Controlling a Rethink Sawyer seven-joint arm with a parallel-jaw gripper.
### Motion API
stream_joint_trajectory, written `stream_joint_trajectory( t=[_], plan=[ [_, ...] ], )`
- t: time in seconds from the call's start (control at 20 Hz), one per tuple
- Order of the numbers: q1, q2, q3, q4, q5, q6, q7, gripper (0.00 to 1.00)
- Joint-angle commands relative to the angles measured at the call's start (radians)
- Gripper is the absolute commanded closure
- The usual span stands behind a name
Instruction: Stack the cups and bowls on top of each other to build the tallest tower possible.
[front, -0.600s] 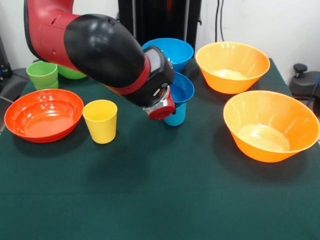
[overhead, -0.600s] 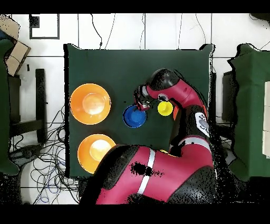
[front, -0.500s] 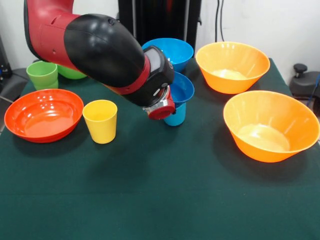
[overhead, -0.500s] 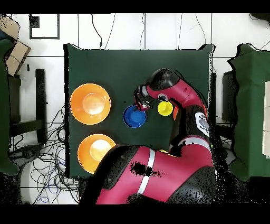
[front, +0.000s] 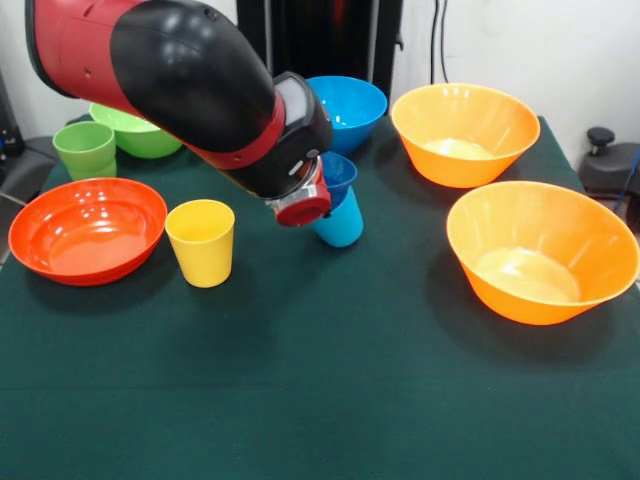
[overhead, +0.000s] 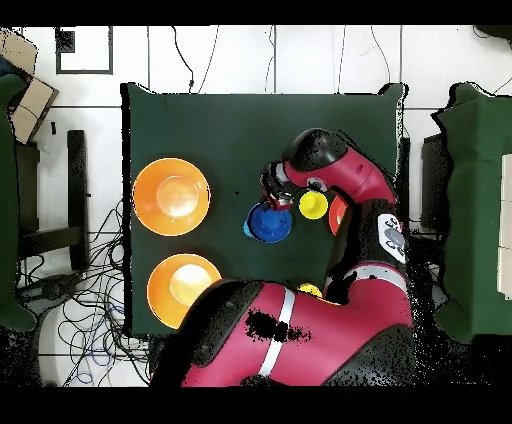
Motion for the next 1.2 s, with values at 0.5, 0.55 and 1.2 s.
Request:
stream_joint_trajectory(
  t=[0.5, 0.55, 1.2],
  plan=[
    [0.005, 0.022, 0.059, -0.031, -0.06, 0.02, -0.009, 1.0],
    [0.005, 0.02, 0.061, -0.03, -0.058, 0.025, -0.007, 1.0],
    [0.008, 0.023, 0.064, -0.034, -0.051, 0.041, 0.007, 1.0]
  ],
)
